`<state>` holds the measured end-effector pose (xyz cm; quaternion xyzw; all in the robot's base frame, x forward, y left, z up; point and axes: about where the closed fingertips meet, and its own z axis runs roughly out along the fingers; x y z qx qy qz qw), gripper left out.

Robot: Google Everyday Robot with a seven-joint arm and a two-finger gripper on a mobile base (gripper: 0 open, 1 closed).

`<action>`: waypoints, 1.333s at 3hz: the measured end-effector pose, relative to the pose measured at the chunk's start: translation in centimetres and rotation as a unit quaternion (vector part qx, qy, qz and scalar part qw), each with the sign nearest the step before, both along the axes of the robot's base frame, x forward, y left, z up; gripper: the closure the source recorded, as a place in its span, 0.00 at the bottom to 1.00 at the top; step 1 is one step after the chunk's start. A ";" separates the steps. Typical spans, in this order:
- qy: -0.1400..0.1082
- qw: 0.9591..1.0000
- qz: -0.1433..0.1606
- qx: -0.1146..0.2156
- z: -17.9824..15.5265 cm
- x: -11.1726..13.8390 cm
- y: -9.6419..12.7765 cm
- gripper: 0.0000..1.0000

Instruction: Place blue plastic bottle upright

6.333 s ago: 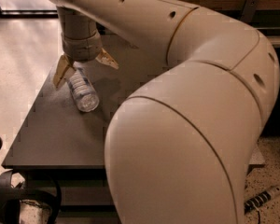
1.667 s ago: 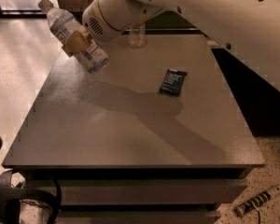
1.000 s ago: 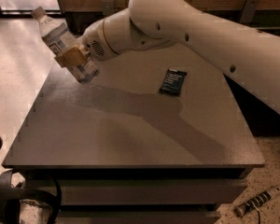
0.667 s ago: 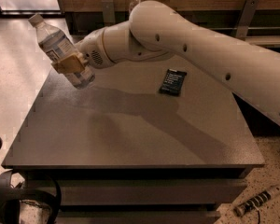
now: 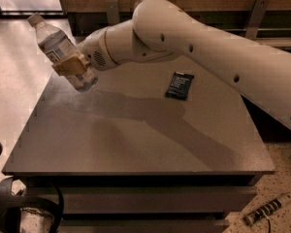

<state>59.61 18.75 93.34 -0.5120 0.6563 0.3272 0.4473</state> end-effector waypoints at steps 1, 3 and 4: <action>-0.021 1.000 -0.007 0.021 -0.4 0.2 0.4 1.00; -0.086 0.990 -0.042 0.104 -1.1 0.5 0.6 1.00; -0.084 0.987 -0.057 0.126 -1.7 0.2 0.2 1.00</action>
Offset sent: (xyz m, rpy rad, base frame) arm 0.0105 0.0056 -0.0109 0.2256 -0.2046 -0.0933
